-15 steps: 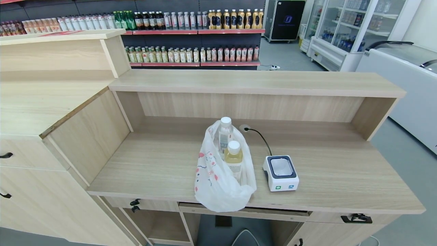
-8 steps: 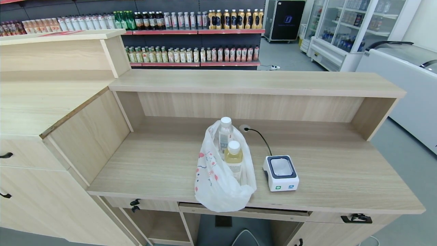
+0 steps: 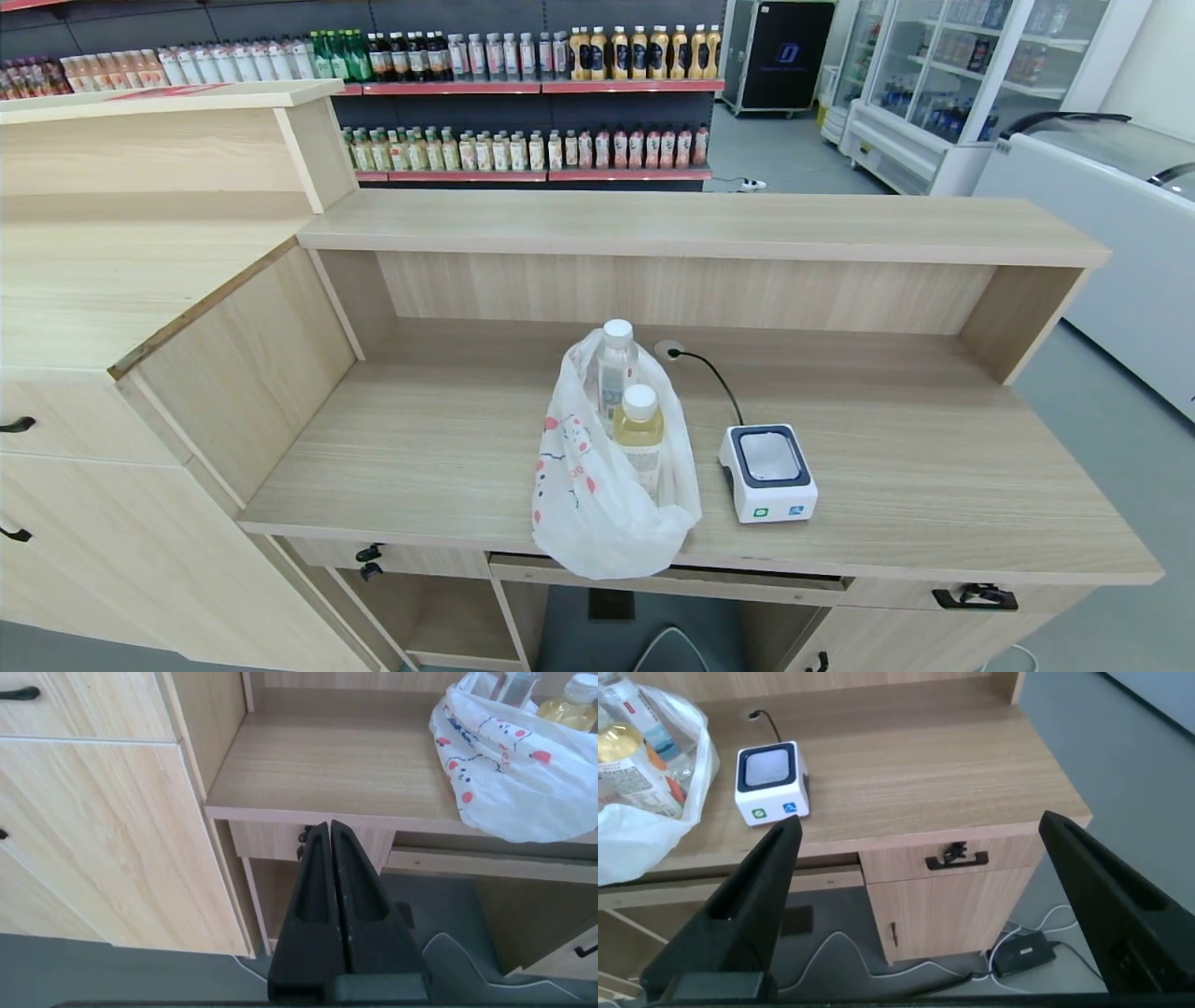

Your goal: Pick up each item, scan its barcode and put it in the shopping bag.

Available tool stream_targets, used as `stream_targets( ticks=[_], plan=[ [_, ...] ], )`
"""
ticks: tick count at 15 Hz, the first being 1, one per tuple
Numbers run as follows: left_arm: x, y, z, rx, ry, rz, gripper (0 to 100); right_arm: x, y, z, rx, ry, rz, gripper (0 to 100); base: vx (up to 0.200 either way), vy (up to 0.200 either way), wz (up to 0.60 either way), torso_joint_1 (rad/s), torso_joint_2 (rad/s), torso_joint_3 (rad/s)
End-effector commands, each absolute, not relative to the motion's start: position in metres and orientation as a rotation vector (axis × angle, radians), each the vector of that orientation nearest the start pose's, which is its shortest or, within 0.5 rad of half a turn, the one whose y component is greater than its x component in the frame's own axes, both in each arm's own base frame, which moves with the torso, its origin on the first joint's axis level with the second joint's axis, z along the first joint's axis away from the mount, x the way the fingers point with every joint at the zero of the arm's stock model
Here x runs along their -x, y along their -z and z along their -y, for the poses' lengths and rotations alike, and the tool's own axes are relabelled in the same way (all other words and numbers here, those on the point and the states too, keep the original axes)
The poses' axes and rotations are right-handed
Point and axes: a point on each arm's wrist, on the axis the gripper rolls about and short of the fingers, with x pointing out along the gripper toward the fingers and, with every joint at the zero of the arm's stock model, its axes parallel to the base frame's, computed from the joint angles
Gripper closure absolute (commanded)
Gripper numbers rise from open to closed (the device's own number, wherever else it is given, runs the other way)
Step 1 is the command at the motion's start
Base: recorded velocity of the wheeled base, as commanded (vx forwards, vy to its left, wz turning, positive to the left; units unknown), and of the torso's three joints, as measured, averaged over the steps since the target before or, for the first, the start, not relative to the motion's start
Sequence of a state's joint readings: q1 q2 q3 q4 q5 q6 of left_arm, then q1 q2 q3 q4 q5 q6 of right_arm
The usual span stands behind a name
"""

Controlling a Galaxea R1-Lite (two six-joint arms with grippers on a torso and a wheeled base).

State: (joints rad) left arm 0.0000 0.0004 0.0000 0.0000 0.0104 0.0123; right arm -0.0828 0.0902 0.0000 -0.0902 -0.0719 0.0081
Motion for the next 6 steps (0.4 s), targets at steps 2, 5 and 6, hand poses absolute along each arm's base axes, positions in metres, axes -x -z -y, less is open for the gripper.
stream_targets(
  ticks=[2, 5, 6],
  plan=[
    [0.0228, -0.0755, -0.0002, -0.012, -0.011, 0.000, 100, 0.0151, -0.0866, 0.0004, -0.009, 0.155, -0.005, 0, 0.000, 0.000, 0.00, 0.000, 0.00, 0.000],
    [0.0228, -0.0755, -0.0002, -0.012, -0.011, 0.000, 100, 0.0151, -0.0866, 0.0004, -0.017, 0.158, -0.005, 0, 0.000, 0.000, 0.00, 0.000, 0.00, 0.000],
    [0.0228, -0.0755, -0.0002, -0.012, -0.011, 0.000, 100, 0.0151, -0.0864, 0.0004, -0.032, 0.158, -0.005, 0, 0.000, 0.000, 0.00, 0.000, 0.00, 0.000]
  ],
)
